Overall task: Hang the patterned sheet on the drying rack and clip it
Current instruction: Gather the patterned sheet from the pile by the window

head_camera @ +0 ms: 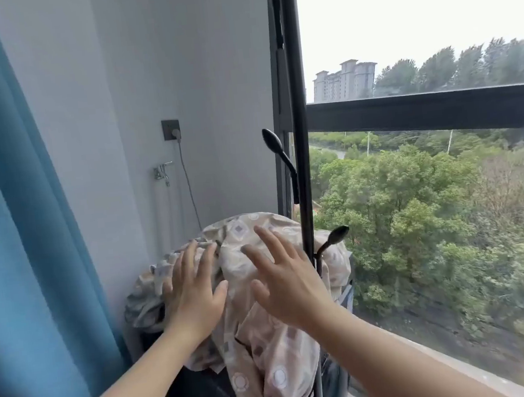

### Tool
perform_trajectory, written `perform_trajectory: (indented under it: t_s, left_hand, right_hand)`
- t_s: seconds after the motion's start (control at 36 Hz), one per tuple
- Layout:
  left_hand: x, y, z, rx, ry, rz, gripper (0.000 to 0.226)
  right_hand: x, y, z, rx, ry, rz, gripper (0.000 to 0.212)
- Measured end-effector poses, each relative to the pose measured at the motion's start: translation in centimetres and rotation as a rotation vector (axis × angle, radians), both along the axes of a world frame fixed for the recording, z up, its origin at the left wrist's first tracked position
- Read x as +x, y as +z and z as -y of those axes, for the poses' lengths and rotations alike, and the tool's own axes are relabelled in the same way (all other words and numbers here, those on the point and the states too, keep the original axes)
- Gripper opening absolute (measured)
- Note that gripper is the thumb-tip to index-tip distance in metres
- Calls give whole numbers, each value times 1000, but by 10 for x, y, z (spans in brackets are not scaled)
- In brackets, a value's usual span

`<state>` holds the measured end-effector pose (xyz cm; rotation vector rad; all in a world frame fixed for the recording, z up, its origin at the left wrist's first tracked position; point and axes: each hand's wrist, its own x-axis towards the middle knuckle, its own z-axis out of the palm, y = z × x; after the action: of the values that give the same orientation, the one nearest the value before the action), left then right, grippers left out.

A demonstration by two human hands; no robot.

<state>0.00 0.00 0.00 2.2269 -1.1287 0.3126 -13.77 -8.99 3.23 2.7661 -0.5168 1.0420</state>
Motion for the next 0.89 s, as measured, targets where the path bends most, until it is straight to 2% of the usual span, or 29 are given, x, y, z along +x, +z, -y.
perform_trajectory:
  t_s: [0.08, 0.14, 0.19, 0.28, 0.44, 0.58, 0.78, 0.89]
  left_hand:
    - [4, -4, 1, 19, -12, 26, 63]
    - [8, -5, 1, -2, -25, 26, 62]
    - [12, -7, 1, -3, -6, 34, 60]
    - [21, -10, -2, 38, 24, 50, 59]
    - [48, -10, 2, 84, -47, 0, 80]
    - [73, -13, 17, 100, -75, -103, 94]
    - [95, -37, 44, 195, -126, -292, 109]
    - [100, -47, 59, 264, -130, -398, 109]
  right_hand:
    - [0, -2, 2, 50, 7, -34, 61]
    - [-3, -3, 2, 204, 31, -168, 64]
    - [-3, -6, 6, 272, 31, -253, 72]
    - [6, -13, 10, 297, 4, -313, 87]
    - [33, -17, 22, 208, -168, -389, 104]
    - [57, 0, 34, 310, -298, -526, 106]
    - [82, -11, 58, 576, -422, -535, 107]
    - [91, -20, 71, 612, -448, -557, 106]
